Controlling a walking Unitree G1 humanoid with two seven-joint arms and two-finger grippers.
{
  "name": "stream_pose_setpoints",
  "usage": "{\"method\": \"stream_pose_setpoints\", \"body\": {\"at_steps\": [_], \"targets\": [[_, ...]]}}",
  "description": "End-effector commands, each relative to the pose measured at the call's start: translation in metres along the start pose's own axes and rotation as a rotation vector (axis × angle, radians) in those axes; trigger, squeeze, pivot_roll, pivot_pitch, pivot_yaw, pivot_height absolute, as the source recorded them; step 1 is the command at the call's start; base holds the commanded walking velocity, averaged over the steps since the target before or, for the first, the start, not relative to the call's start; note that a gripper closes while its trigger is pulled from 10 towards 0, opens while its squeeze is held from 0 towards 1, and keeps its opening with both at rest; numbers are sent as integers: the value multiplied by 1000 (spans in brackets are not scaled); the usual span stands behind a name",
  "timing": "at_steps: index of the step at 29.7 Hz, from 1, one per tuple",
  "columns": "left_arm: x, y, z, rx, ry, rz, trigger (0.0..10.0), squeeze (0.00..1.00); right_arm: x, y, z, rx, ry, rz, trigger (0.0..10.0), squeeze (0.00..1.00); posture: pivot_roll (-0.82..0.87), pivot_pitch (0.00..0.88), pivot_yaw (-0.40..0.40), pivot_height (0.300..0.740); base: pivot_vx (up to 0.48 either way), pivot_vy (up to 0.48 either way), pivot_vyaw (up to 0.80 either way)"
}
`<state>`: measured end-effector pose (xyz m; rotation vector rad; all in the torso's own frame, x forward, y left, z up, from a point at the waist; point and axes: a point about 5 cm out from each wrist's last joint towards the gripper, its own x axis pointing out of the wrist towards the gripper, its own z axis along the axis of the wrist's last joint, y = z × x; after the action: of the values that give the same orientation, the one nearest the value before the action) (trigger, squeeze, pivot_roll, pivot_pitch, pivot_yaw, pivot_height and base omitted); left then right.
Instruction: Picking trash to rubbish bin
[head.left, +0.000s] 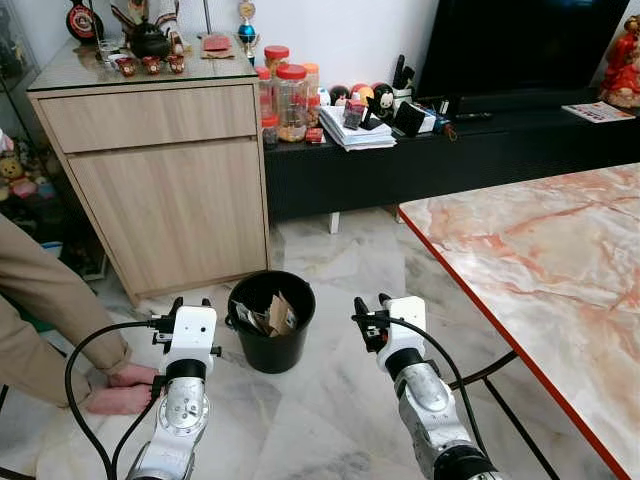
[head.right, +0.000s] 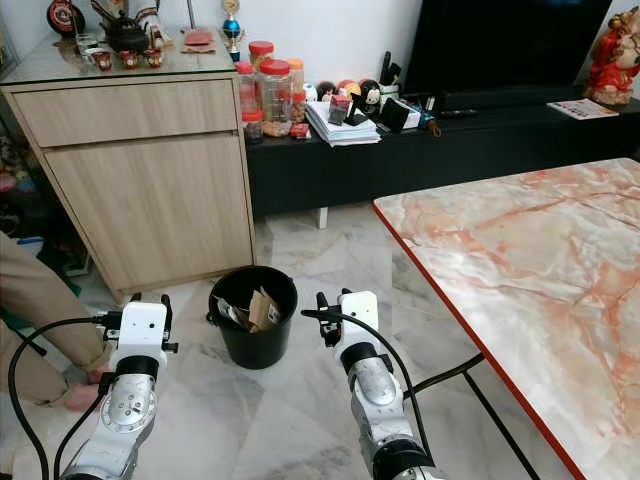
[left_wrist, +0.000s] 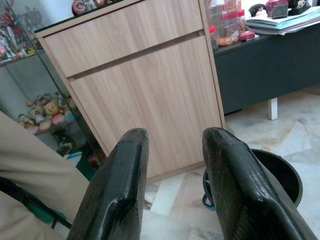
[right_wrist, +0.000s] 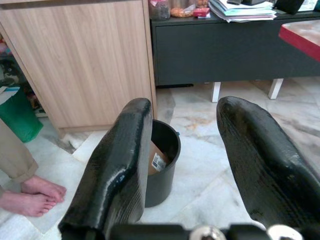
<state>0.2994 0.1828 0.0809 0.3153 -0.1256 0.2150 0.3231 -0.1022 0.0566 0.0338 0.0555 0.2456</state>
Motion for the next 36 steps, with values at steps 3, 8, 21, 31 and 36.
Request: {"method": "stream_pose_setpoints", "body": {"at_steps": [3,8,21,31,36], "targets": [[1,-1,-1,-15,7,-1,10000,0,-1,-1,-3,-3,21,4,10000,0,-6,71,-75,740,0,0,0],[1,-1,-1,-16,8,0,10000,0,-1,0,-3,-3,24,8,10000,0,-5,72,-76,740,-160,0,0],[1,-1,0,-17,5,1,10000,0,-1,2,-4,-1,26,11,10000,0,-4,71,-75,740,-269,0,0],[1,-1,0,-17,6,0,10000,0,-1,1,-4,-2,27,13,10000,0,-6,72,-77,740,-263,0,0],[1,-1,-1,-16,9,0,10000,0,-2,1,-6,-2,34,13,10000,0,-6,73,-77,740,-262,0,0]]}}
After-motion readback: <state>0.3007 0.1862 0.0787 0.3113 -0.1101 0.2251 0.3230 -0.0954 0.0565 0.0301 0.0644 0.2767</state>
